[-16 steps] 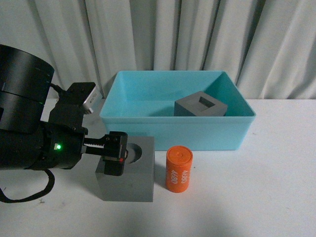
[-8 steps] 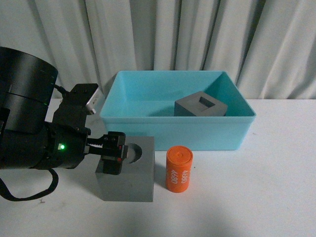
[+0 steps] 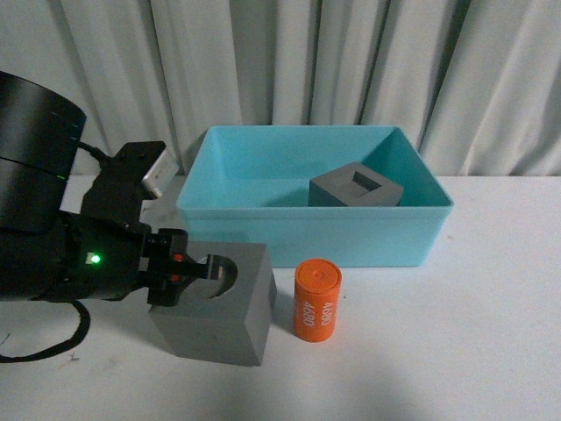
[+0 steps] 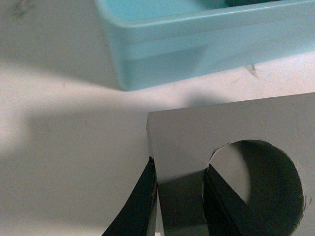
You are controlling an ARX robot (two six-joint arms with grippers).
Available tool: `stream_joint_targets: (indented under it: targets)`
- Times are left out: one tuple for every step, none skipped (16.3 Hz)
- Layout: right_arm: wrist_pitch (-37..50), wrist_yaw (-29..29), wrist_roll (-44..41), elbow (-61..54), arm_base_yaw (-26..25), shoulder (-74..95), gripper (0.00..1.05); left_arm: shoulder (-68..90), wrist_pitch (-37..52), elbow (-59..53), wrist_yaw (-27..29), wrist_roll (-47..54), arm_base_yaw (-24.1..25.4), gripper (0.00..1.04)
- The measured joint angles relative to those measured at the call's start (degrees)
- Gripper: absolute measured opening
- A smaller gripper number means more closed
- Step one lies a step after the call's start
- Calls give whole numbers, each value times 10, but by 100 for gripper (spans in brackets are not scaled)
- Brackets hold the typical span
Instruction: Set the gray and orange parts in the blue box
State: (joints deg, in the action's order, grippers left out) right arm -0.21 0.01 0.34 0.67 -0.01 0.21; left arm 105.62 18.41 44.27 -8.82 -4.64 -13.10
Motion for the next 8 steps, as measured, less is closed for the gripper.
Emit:
stream_joint_targets:
  targets:
    - [0, 0, 0, 0, 0, 0, 98, -24, -21, -8, 0, -7, 15, 21]
    - [0, 0, 0, 0, 0, 0, 98, -52, -38, -12, -2, -14, 31, 21]
    - [0, 0, 0, 0, 0, 0, 98, -94, -59, -13, -7, -25, 49, 21]
    - [0, 0, 0, 0, 0, 0, 98, -132, -68, -12, -14, -33, 65, 21]
    - [0, 0, 0, 0, 0, 0, 98, -168, -84, -1, -16, -43, 81, 21]
    - [0, 0, 0, 0, 0, 0, 98, -187, -91, 15, -15, -49, 91, 21]
    - [0, 0, 0, 0, 0, 0, 98, -189, -95, 34, -14, -57, 92, 21]
    - [0, 0, 0, 0, 0, 0, 98, -187, -98, 52, -15, -62, 86, 21]
